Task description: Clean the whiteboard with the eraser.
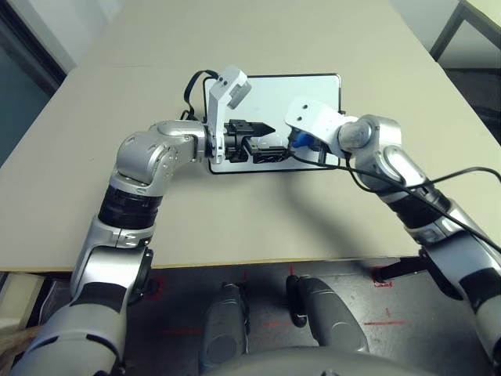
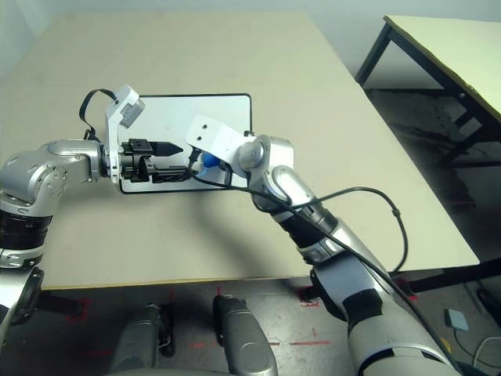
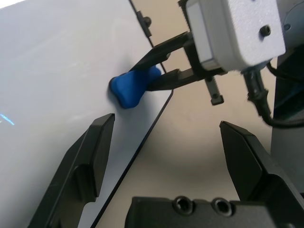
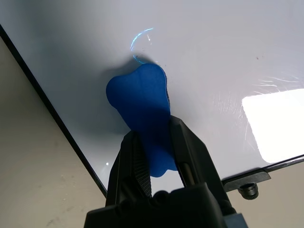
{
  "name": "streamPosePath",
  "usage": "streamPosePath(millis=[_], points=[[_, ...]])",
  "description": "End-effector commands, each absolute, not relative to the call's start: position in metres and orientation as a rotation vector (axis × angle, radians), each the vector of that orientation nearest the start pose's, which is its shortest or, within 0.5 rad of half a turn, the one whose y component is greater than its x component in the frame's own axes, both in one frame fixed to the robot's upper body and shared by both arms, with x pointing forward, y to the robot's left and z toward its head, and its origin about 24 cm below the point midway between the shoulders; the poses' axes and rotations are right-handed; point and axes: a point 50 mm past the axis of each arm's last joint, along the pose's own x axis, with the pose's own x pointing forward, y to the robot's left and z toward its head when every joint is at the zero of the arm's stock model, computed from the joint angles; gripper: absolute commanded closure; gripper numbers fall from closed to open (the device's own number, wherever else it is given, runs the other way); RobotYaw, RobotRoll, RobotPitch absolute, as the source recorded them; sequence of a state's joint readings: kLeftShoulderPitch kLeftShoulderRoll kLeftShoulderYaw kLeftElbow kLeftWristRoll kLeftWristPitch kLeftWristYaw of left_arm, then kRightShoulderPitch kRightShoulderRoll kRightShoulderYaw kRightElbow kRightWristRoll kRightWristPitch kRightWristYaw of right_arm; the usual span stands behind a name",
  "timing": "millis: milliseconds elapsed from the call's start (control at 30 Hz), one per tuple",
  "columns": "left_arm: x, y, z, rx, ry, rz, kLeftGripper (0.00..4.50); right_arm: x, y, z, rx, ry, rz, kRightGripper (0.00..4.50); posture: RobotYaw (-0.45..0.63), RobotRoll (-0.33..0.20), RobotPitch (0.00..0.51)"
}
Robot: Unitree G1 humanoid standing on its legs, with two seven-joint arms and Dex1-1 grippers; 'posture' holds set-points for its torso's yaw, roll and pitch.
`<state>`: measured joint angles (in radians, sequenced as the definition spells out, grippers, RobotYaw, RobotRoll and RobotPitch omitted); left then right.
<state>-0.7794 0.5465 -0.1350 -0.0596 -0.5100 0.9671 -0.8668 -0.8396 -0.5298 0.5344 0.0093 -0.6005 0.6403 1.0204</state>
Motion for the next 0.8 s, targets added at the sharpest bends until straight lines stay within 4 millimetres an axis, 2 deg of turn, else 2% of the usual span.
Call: streamPosePath(millis=[33,200,367,467,800], points=[[0.312,0.126,0.199,0.129,0.324,-1.131,0.0,0.337,-0.153,0.159,-1.235,0.55,0.66,3.7,-0.15,0.0,0.174],[0.315,0.125,0.199,0.129,0.331,-1.137,0.0,0.338,-0.174,0.164,-1.231,0.579,0.593,3.7,-0.16,0.0,0.178],[0.316,0.125,0.199,0.128,0.333,-1.14,0.0,0.339,-0.176,0.166,-1.226,0.579,0.584,3.7,-0.16,0.0,0.18],[0.317,0.126,0.197,0.127,0.335,-1.14,0.0,0.338,-0.166,0.166,-1.223,0.557,0.61,3.7,-0.16,0.0,0.18],[0.317,0.128,0.197,0.125,0.333,-1.132,0.0,0.34,-0.109,0.167,-1.213,0.45,0.73,3.7,-0.14,0.0,0.182]])
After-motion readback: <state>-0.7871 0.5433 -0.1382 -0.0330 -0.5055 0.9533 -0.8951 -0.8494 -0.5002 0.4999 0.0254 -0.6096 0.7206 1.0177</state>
